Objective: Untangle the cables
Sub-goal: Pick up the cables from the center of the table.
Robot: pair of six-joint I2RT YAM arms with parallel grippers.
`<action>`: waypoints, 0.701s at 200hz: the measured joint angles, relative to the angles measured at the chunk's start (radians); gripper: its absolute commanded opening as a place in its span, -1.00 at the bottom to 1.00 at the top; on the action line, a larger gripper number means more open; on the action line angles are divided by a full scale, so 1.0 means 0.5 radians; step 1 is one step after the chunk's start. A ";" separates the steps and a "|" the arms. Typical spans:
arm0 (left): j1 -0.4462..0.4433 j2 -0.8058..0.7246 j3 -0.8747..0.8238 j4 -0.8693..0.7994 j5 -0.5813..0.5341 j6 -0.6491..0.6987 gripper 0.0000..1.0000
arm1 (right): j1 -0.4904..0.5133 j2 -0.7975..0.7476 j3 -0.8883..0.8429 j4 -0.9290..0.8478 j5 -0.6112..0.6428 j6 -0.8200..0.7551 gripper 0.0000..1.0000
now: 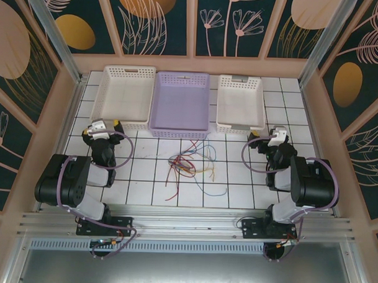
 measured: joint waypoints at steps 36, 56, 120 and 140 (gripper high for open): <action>0.000 -0.082 -0.011 -0.065 0.011 0.012 0.97 | 0.037 -0.408 0.013 -0.317 0.003 -0.008 0.98; 0.000 -0.202 -0.012 -0.130 0.031 0.015 0.97 | 0.080 -0.698 0.039 -0.509 0.078 -0.014 0.98; 0.000 -0.871 -0.047 -0.567 0.097 -0.108 0.97 | 0.502 -1.424 0.150 -1.157 0.411 0.134 0.98; 0.002 -1.116 -0.044 -0.754 0.169 -0.211 0.97 | 0.476 -1.548 0.293 -1.344 0.394 0.395 0.98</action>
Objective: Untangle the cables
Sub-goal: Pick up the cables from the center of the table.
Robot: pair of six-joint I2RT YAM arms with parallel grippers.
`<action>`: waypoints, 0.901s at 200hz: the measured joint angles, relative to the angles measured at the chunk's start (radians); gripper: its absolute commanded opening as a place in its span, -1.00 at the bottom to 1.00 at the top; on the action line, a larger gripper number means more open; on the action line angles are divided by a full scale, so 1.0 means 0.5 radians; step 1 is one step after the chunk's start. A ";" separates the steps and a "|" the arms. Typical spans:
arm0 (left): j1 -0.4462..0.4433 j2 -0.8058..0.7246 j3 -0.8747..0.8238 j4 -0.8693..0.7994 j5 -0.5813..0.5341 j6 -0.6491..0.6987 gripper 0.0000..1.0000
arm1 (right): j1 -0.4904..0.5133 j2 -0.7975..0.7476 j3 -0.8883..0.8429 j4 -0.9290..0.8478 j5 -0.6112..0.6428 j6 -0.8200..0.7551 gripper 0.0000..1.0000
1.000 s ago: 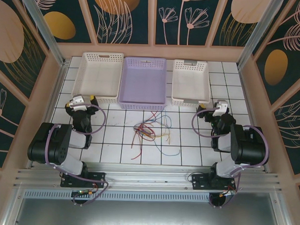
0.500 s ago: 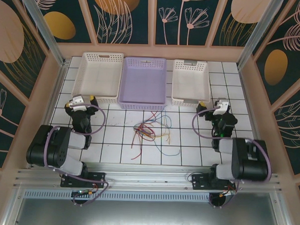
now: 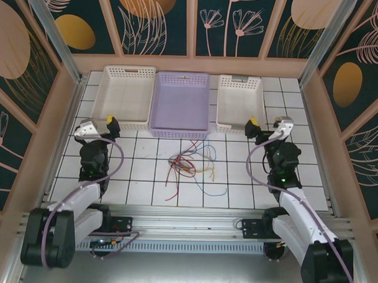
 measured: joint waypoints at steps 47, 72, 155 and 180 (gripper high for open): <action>-0.001 -0.674 0.006 -0.376 -0.005 -0.583 0.98 | -0.082 -0.210 0.115 -0.259 -0.081 0.577 0.98; 0.002 -1.018 0.091 -0.868 -0.210 -1.141 0.97 | -0.067 -0.211 0.129 -0.380 -0.204 0.637 0.98; 0.002 -1.099 0.235 -1.411 -0.170 -1.375 0.97 | 0.401 -0.010 0.233 -0.755 -0.188 0.580 0.98; 0.002 -0.853 0.357 -1.624 -0.105 -1.373 0.97 | 0.616 0.086 0.251 -0.800 -0.095 0.564 0.98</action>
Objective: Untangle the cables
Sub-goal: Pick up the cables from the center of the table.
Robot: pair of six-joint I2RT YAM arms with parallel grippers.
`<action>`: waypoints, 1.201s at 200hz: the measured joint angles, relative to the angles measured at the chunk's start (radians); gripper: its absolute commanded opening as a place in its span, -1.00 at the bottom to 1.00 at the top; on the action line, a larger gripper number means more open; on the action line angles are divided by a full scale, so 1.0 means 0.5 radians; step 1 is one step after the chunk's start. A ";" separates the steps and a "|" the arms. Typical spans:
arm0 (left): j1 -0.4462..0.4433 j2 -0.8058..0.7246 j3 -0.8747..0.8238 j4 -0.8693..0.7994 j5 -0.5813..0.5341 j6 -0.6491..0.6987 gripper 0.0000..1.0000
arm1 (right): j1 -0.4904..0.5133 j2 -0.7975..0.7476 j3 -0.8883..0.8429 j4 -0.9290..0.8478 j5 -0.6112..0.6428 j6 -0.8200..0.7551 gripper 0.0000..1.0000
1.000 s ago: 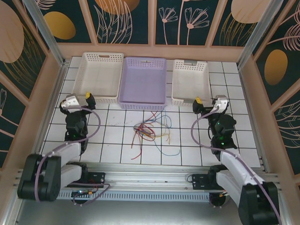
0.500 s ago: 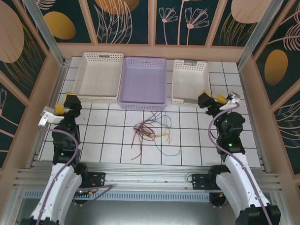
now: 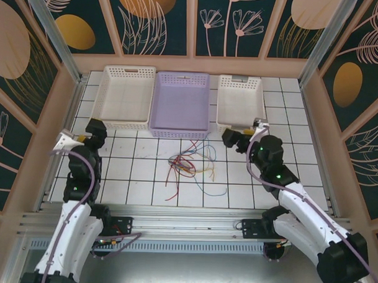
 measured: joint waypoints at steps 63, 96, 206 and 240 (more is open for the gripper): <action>-0.050 0.439 0.188 -0.368 0.258 0.117 0.97 | 0.484 0.347 0.134 -0.043 0.217 -0.032 0.98; -0.250 0.491 0.211 -0.497 0.211 0.198 0.97 | 0.603 0.539 0.187 -0.068 0.250 -0.002 0.98; -0.835 0.618 0.212 -0.576 0.149 0.238 0.92 | 0.680 0.935 0.291 -0.175 0.205 0.212 0.79; -1.075 0.729 0.196 -0.576 0.139 0.198 0.90 | 0.743 1.113 0.291 -0.233 0.217 0.246 0.73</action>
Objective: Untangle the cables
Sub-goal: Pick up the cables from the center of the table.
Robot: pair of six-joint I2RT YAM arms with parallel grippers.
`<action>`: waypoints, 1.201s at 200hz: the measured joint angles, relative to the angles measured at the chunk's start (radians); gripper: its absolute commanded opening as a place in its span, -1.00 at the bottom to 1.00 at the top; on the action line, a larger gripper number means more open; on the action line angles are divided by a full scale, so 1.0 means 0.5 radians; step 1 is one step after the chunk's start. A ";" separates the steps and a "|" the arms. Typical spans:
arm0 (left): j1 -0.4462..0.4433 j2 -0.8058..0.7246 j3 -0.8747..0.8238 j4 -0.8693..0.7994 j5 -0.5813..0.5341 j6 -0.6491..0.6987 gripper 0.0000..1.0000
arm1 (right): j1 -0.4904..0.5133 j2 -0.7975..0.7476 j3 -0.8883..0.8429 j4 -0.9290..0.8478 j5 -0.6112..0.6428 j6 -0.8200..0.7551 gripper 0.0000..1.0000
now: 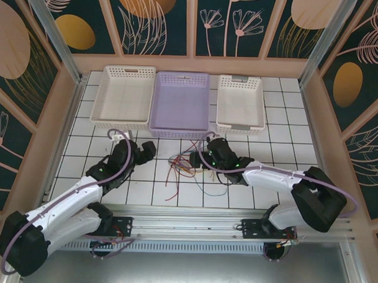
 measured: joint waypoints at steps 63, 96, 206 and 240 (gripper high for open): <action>-0.344 0.235 -0.014 0.072 0.032 -0.109 0.90 | 0.021 0.038 -0.021 0.009 0.002 0.023 0.68; -0.513 0.459 -0.014 0.213 0.115 -0.189 0.90 | 0.022 0.038 -0.077 0.053 0.002 0.038 0.65; -0.585 0.811 0.069 0.592 0.270 -0.344 0.37 | 0.043 0.038 -0.172 0.186 -0.020 0.037 0.59; -0.587 0.927 0.112 0.653 0.307 -0.354 0.02 | 0.050 0.029 -0.197 0.214 -0.020 0.037 0.59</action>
